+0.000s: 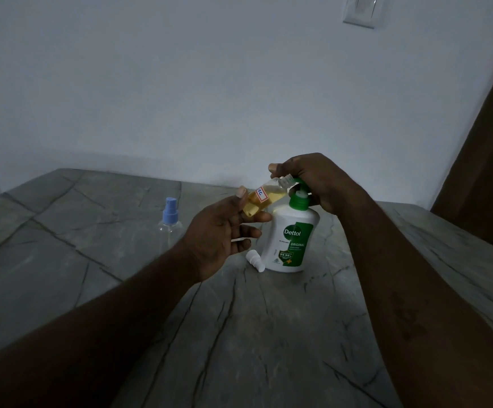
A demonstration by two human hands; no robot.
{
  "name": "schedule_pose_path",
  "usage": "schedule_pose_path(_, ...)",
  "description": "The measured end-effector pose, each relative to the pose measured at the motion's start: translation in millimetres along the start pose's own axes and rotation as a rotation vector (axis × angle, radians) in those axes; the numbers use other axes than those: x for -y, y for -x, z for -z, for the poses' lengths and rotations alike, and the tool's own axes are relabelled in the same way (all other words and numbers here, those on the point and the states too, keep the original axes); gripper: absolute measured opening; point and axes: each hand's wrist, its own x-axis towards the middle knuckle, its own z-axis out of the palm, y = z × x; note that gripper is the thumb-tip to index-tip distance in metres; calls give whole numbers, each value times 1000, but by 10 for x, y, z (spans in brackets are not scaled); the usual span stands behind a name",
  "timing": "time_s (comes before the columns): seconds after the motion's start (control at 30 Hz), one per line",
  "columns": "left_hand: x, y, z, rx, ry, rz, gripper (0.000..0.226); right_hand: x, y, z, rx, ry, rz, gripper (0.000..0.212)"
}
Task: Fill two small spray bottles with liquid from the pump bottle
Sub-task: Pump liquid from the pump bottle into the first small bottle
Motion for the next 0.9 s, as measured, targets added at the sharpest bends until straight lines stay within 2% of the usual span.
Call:
schedule_pose_path(0.17,-1,-2,1,2,1,-4,44,6,24,-12,10,-4,-22,22)
schedule_pose_path(0.33,-1,6,0,-10,-5,-6,39,-16,21,-45,7,-22,-41,35)
schedule_pose_path(0.5,-4,6,-12,-4,-3,-4,44,48,79,-14,-2,12,-12,19)
schedule_pose_path(0.73,-9,1,-5,-2,1,-7,48,58,96,-22,-6,-4,-20,14)
schedule_pose_path(0.83,-10,9,-1,-7,-1,-6,49,28,86,-65,0,-33,-39,39)
schedule_pose_path(0.9,-7,14,-1,-10,-10,-5,48,7,60,-67,2,-38,-42,42)
